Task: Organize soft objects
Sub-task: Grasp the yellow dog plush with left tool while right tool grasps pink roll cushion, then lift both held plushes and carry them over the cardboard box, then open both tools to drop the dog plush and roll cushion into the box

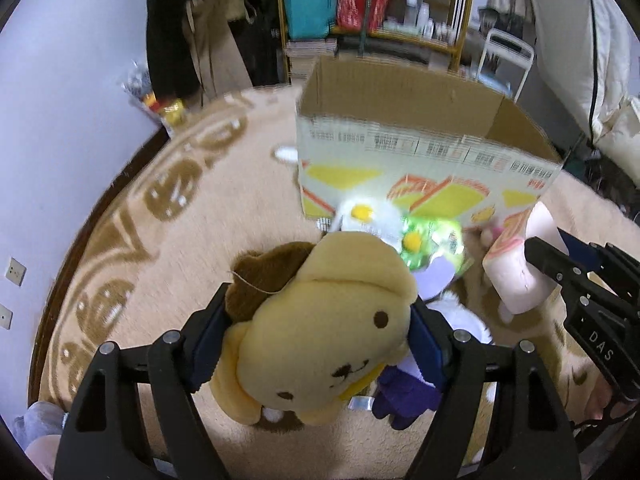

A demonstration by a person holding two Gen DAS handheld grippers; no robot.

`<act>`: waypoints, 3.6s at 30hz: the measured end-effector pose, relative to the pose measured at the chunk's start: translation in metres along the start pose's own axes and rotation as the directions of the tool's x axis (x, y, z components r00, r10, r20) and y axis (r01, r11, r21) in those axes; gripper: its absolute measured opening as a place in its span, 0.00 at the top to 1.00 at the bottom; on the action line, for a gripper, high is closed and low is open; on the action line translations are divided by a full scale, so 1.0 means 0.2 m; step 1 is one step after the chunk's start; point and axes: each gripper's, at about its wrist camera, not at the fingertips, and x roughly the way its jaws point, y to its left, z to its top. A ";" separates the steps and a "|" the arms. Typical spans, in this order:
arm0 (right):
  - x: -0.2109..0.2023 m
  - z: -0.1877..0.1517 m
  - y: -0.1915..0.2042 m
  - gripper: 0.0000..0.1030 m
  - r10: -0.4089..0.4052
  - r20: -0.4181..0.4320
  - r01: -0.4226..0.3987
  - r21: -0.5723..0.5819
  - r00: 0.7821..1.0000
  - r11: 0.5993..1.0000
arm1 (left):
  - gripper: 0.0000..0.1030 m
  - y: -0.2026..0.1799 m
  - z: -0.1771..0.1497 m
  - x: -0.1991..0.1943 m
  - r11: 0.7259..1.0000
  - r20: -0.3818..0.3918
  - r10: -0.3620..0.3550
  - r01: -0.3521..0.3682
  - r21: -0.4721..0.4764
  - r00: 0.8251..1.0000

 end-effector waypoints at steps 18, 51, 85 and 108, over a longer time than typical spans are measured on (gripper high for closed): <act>-0.39 0.07 -0.03 0.70 -0.021 0.299 0.008 0.044 0.954 0.999 | 0.23 -0.03 -0.01 -0.42 1.000 0.363 0.002 -0.003 0.004 0.932; -0.22 0.44 -0.15 0.67 -0.034 0.442 0.042 -0.007 0.897 0.999 | 0.23 -0.20 0.47 -0.41 0.992 0.589 0.002 -0.074 0.098 0.808; 0.07 0.38 -0.27 0.61 -0.014 0.324 -0.003 0.051 0.946 0.999 | 0.21 -0.29 0.48 0.07 0.986 0.447 -0.026 -0.050 0.157 0.894; 0.08 0.36 -0.23 0.38 -0.028 0.326 0.018 0.032 0.945 0.999 | 0.05 -0.33 0.48 0.13 0.978 0.391 0.014 -0.094 0.186 0.920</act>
